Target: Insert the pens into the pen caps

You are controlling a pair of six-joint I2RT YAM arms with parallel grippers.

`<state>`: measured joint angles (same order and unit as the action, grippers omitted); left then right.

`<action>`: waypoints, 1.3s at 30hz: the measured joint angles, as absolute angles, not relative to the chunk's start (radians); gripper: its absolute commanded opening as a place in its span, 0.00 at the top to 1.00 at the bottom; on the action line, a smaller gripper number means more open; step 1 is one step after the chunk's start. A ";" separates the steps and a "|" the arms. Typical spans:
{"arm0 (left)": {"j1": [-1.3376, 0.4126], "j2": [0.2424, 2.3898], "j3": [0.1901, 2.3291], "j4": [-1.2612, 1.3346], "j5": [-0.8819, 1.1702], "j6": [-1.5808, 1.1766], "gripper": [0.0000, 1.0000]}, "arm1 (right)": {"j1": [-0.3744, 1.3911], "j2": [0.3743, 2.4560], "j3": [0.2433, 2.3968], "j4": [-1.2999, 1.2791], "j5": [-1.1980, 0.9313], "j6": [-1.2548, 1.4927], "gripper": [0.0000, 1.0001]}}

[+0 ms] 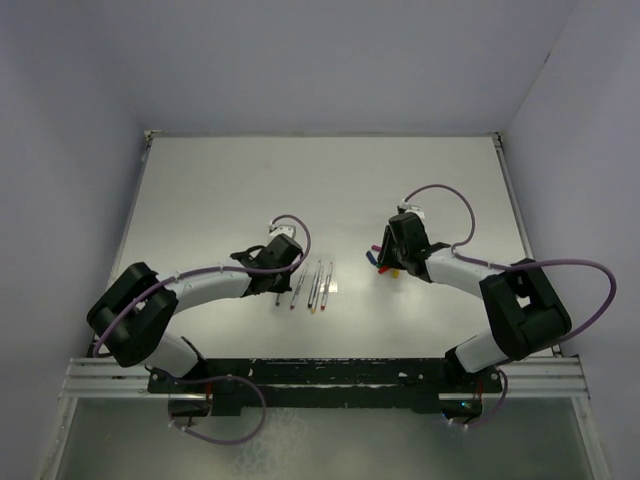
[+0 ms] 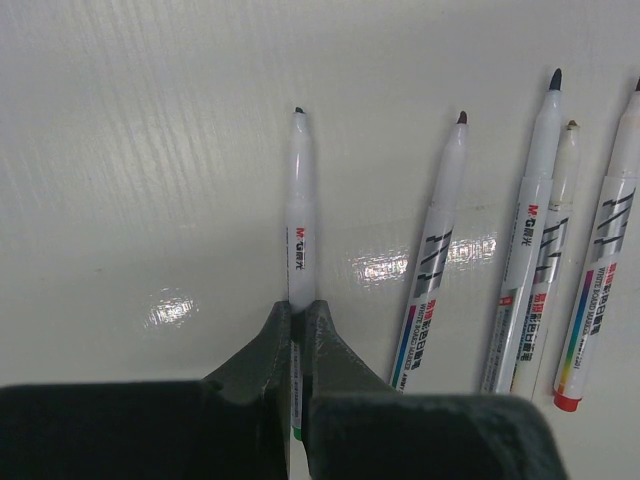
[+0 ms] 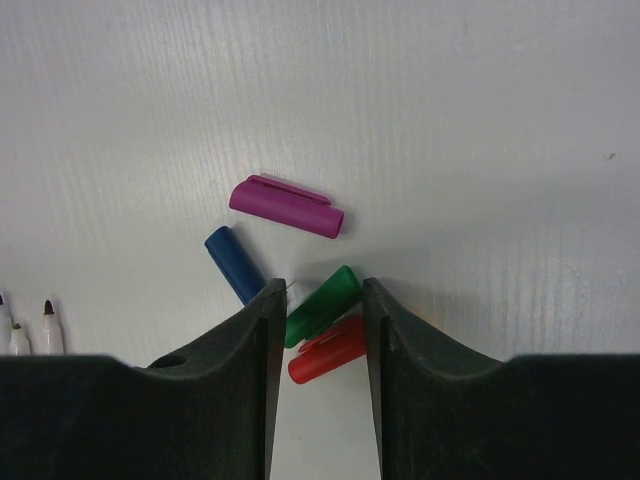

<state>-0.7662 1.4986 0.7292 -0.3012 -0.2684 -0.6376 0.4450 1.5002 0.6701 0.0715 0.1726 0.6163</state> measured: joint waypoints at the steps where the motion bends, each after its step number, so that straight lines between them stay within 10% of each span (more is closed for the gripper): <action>1: -0.766 1.499 0.729 -0.301 -0.268 -0.635 1.00 | 0.445 1.501 0.670 0.073 0.171 0.617 0.60; 39: -0.766 1.537 0.774 -0.339 -0.268 -0.616 1.00 | 0.623 1.638 0.768 0.162 0.165 0.606 0.62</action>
<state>-0.7662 1.5368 0.7742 -0.3393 -0.2684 -0.6163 0.6231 1.6382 0.7685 0.1619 0.1650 0.6064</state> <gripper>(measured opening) 0.029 0.383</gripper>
